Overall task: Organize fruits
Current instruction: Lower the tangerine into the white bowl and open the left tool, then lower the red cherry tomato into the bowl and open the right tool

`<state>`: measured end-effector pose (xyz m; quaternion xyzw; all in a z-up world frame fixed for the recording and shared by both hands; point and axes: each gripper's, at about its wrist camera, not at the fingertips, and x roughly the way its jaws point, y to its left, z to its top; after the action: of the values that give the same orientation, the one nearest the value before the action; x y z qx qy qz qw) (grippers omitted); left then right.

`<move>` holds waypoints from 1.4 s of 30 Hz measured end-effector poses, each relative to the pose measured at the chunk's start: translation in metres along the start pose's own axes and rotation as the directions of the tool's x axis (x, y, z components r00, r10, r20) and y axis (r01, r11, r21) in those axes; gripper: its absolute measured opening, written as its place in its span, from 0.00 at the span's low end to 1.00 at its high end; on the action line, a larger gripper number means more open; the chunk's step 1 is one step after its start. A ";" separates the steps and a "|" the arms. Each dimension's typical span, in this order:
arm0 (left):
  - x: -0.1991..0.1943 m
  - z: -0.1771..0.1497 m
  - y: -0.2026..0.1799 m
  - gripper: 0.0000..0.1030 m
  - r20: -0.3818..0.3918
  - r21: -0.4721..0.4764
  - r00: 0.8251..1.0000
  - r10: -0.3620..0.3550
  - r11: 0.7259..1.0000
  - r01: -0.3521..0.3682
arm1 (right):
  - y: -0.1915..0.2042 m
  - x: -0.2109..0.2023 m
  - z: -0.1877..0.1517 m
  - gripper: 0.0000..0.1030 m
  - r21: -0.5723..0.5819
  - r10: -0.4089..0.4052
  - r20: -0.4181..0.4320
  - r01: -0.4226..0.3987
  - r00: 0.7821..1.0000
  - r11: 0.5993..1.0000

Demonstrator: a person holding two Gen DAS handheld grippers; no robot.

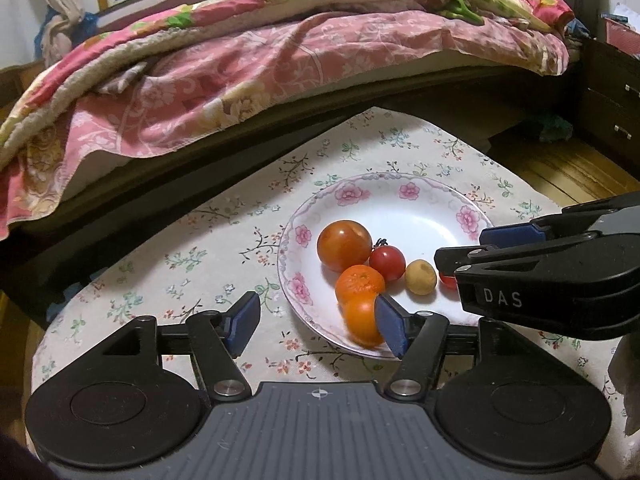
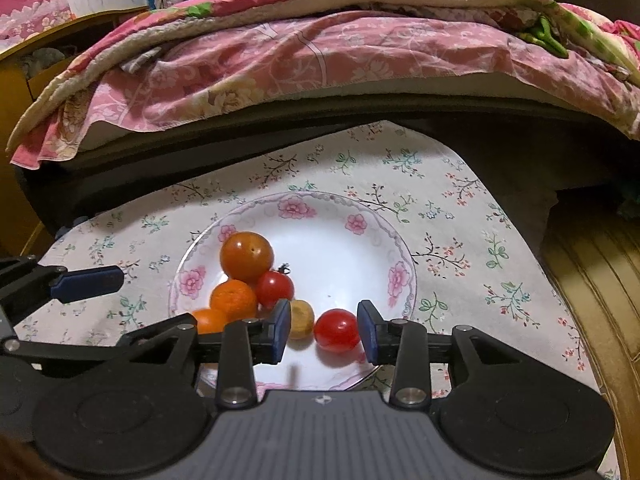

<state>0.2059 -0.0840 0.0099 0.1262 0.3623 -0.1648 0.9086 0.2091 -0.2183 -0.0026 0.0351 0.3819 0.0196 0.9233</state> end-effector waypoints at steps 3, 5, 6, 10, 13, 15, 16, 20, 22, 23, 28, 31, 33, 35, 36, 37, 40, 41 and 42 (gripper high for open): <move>-0.005 0.000 0.000 0.69 0.005 0.002 1.000 0.011 1.000 -0.011 | 0.003 -0.005 0.000 0.38 -0.006 0.006 0.008 -0.006 1.000 1.000; -0.008 -0.001 0.000 0.69 0.009 0.004 1.000 0.018 1.000 -0.018 | 0.004 -0.007 -0.001 0.38 -0.006 0.010 0.010 -0.010 1.000 1.000; -0.010 -0.002 0.000 0.69 0.010 0.004 1.000 0.018 1.000 -0.018 | 0.004 -0.008 -0.001 0.38 -0.006 0.012 0.011 -0.012 1.000 1.000; -0.014 -0.003 0.000 0.70 0.014 0.003 1.000 0.020 1.000 -0.020 | 0.006 -0.013 -0.002 0.38 -0.011 0.022 0.016 -0.022 1.000 1.000; -0.016 -0.003 0.000 0.70 0.014 0.004 1.000 0.021 1.000 -0.021 | 0.006 -0.014 -0.003 0.38 -0.010 0.027 0.017 -0.027 0.999 1.000; -0.017 -0.003 0.000 0.70 0.014 0.005 1.000 0.020 1.000 -0.021 | 0.005 -0.015 -0.003 0.38 -0.011 0.029 0.017 -0.028 0.999 1.000; -0.017 -0.003 0.000 0.70 0.015 0.007 1.000 0.022 1.000 -0.022 | 0.005 -0.016 -0.003 0.38 -0.010 0.028 0.018 -0.028 0.999 1.000; -0.019 -0.004 -0.001 0.70 0.016 0.009 1.000 0.025 1.000 -0.025 | 0.006 -0.016 -0.004 0.38 -0.009 0.030 0.018 -0.029 0.999 1.000; -0.019 -0.004 -0.001 0.70 0.017 0.012 1.000 0.026 1.000 -0.027 | 0.006 -0.018 -0.004 0.38 -0.010 0.031 0.021 -0.030 0.999 0.999; -0.020 -0.004 -0.001 0.70 0.018 0.013 0.999 0.029 0.999 -0.029 | 0.007 -0.018 -0.004 0.38 -0.011 0.032 0.021 -0.032 0.999 0.999; -0.022 -0.005 -0.002 0.70 0.023 0.020 0.999 0.037 0.999 -0.037 | 0.009 -0.021 -0.004 0.38 -0.016 0.041 0.029 -0.041 0.999 0.999; -0.023 -0.005 -0.003 0.71 0.024 0.024 0.999 0.034 0.999 -0.035 | 0.010 -0.022 -0.004 0.38 -0.019 0.045 0.030 -0.044 0.999 0.999; -0.023 -0.005 -0.003 0.71 0.020 0.026 0.999 0.029 0.999 -0.030 | 0.010 -0.021 -0.005 0.38 -0.023 0.045 0.028 -0.045 0.999 0.999; -0.022 -0.006 -0.004 0.71 0.016 0.031 0.999 0.030 0.999 -0.030 | 0.010 -0.021 -0.006 0.38 -0.026 0.045 0.022 -0.045 0.999 0.999; -0.022 -0.006 -0.004 0.71 0.015 0.032 0.999 0.030 0.999 -0.031 | 0.010 -0.021 -0.006 0.38 -0.027 0.046 0.021 -0.045 0.999 0.999; -0.022 -0.006 -0.004 0.71 0.013 0.033 0.999 0.030 0.999 -0.030 | 0.011 -0.021 -0.006 0.38 -0.029 0.046 0.021 -0.046 0.999 0.999; -0.024 -0.007 -0.004 0.71 0.012 0.034 1.000 0.029 0.999 -0.029 | 0.012 -0.022 -0.006 0.39 -0.035 0.053 0.021 -0.052 0.998 0.998; -0.025 -0.007 -0.003 0.72 0.011 0.034 1.000 0.028 0.999 -0.028 | 0.013 -0.023 -0.006 0.39 -0.038 0.055 0.019 -0.054 0.998 0.998; -0.027 -0.008 -0.003 0.75 0.009 0.033 1.000 0.025 0.999 -0.026 | 0.013 -0.023 -0.007 0.39 -0.042 0.057 0.016 -0.056 0.998 0.998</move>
<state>0.1819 -0.0785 0.0227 0.1450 0.3539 -0.1597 0.9101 0.1884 -0.2060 0.0097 0.0270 0.3722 0.0533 0.9262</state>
